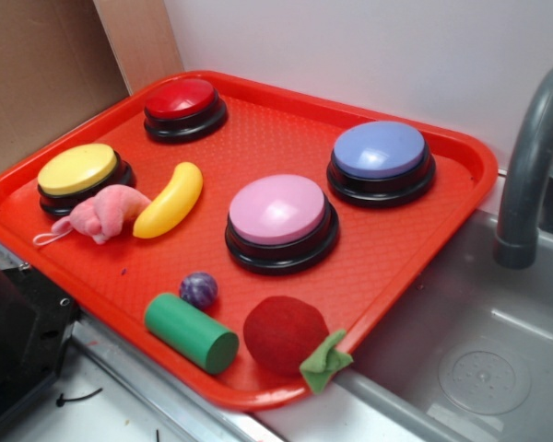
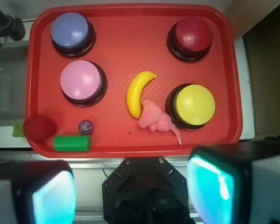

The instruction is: Push the yellow button.

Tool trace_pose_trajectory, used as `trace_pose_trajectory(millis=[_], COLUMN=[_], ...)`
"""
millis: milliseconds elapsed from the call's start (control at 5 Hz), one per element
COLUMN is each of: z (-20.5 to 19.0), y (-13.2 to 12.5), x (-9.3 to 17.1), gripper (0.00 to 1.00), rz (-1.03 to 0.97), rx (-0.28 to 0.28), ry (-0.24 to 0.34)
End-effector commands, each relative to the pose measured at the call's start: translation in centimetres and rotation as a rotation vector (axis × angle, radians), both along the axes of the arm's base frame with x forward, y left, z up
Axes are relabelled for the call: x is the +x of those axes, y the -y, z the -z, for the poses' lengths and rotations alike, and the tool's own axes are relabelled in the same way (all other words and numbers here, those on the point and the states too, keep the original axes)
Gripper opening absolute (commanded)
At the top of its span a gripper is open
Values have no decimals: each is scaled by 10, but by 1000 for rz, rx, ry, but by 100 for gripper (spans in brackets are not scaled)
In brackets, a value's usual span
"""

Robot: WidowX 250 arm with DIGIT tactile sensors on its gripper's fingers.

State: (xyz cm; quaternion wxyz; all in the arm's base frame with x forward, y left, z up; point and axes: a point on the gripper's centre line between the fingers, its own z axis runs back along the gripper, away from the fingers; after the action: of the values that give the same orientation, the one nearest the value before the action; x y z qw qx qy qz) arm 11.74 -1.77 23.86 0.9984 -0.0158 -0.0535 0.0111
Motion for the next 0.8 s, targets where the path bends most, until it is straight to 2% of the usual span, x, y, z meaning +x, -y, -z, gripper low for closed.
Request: trace_pose_trajectory(millis=[0,200,400,600], z=[72,101,131,151], y=[-100,-113,-111,-111], x=[20,28,41,50], gripper=[100,100,100,100], rz=[-345,-401,-366,-337], rx=[76,107,117,104], ry=[-84,-58,-44,-32])
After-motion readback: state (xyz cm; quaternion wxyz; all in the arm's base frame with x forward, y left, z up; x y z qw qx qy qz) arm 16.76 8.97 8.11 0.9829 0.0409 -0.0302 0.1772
